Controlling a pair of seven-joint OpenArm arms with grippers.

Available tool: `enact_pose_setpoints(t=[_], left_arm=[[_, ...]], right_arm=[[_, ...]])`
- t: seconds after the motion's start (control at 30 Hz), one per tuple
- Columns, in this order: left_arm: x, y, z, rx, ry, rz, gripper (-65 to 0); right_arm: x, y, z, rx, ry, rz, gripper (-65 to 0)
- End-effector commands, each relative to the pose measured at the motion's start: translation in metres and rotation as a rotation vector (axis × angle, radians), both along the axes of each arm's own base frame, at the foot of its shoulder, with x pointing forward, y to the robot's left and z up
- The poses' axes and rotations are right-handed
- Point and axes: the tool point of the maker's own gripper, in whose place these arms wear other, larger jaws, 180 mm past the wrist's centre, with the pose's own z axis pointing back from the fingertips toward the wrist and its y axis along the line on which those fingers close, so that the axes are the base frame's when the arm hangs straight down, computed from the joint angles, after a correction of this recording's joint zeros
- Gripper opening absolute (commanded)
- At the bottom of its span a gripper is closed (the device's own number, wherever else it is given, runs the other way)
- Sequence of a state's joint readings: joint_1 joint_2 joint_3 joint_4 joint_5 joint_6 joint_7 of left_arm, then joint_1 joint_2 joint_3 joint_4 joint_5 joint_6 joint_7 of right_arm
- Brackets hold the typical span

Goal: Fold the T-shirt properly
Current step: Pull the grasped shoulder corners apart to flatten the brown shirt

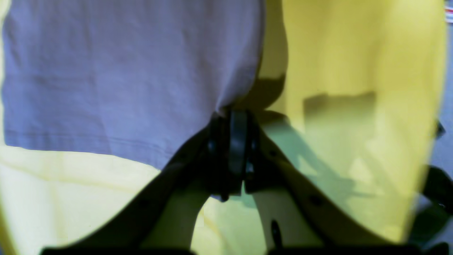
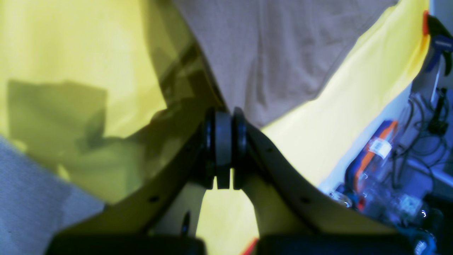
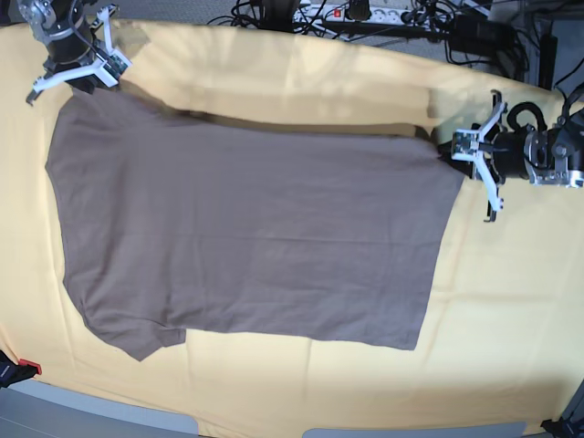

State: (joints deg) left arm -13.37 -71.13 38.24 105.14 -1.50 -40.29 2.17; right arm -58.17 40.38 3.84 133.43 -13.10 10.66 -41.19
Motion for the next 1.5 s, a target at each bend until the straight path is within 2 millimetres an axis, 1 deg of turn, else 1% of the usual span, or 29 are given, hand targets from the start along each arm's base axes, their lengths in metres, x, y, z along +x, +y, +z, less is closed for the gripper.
enact_pose_setpoints(t=[0.0, 0.1, 0.2, 0.27, 0.4, 0.5, 0.57, 0.67, 0.73, 0.8, 0.9, 1.0, 1.1, 1.2, 1.27, 1.4, 1.43, 1.47], left_arm=[[-0.001, 0.001, 0.009, -0.009, -0.009, -0.007, -65.0], [-0.026, -0.002, 0.005, -0.003, 0.045, -0.039, -65.0], [-0.05, -0.002, 0.003, 0.011, 0.094, -0.072, -65.0], [-0.061, 0.0, 0.003, 0.025, 0.118, -0.085, -65.0], [-0.076, 0.008, 0.007, 0.06, 0.151, -0.108, -65.0], [-0.088, 0.011, 0.012, 0.082, 0.173, -0.134, -65.0], [-0.095, 0.013, 0.016, 0.094, 0.183, -0.151, -65.0], [-0.096, 0.013, 0.02, 0.1, 0.177, -0.164, -65.0], [-0.094, 0.01, 0.022, 0.094, 0.168, -0.169, -65.0], [-0.089, 0.006, 0.025, 0.084, 0.146, -0.173, -65.0], [-0.075, -0.001, 0.03, 0.064, 0.095, -0.174, -65.0], [-0.058, -0.008, 0.037, 0.05, 0.035, -0.174, -65.0], [-0.048, -0.013, 0.042, 0.036, -0.001, -0.175, -65.0], [-0.044, -0.014, 0.036, 0.054, -0.014, -0.163, -65.0], [-0.038, -0.016, 0.032, 0.054, -0.025, -0.144, -65.0], [-0.013, -0.023, 0.029, 0.002, -0.109, -0.057, -65.0], [-0.007, -0.022, 0.028, 0.003, -0.128, -0.033, -65.0], [-0.002, -0.022, 0.027, 0.002, -0.144, -0.012, -65.0]], right_arm=[[-0.003, -0.002, 0.007, -0.019, -0.002, 0.01, -65.0], [-0.025, -0.01, 0.003, -0.036, 0.061, -0.003, -65.0], [-0.044, -0.01, -0.002, -0.036, 0.119, -0.002, -65.0], [-0.055, -0.009, -0.005, -0.032, 0.154, -0.004, -65.0], [-0.073, -0.012, -0.008, -0.048, 0.214, -0.008, -65.0], [-0.083, -0.013, -0.009, -0.052, 0.245, -0.011, -65.0], [-0.084, -0.013, -0.009, -0.052, 0.247, -0.01, -65.0], [-0.082, -0.014, -0.008, -0.06, 0.239, -0.007, -65.0], [-0.075, -0.011, -0.006, -0.056, 0.199, 0.013, -65.0], [-0.066, -0.004, -0.002, -0.036, 0.147, 0.058, -65.0], [-0.056, 0.002, 0.001, -0.032, 0.104, 0.106, -65.0], [-0.036, 0.001, 0.005, -0.037, 0.045, 0.103, -65.0], [-0.017, 0.006, 0.008, -0.001, 0.002, 0.099, -65.0], [-0.002, 0.013, 0.01, 0.04, -0.016, 0.11, -65.0], [0.011, 0.015, 0.014, 0.049, -0.054, 0.11, -65.0], [0.035, 0.024, 0.026, 0.093, -0.136, 0.14, -65.0], [0.039, 0.027, 0.027, 0.118, -0.14, 0.15, -65.0], [0.041, 0.027, 0.022, 0.135, -0.126, 0.151, -65.0]])
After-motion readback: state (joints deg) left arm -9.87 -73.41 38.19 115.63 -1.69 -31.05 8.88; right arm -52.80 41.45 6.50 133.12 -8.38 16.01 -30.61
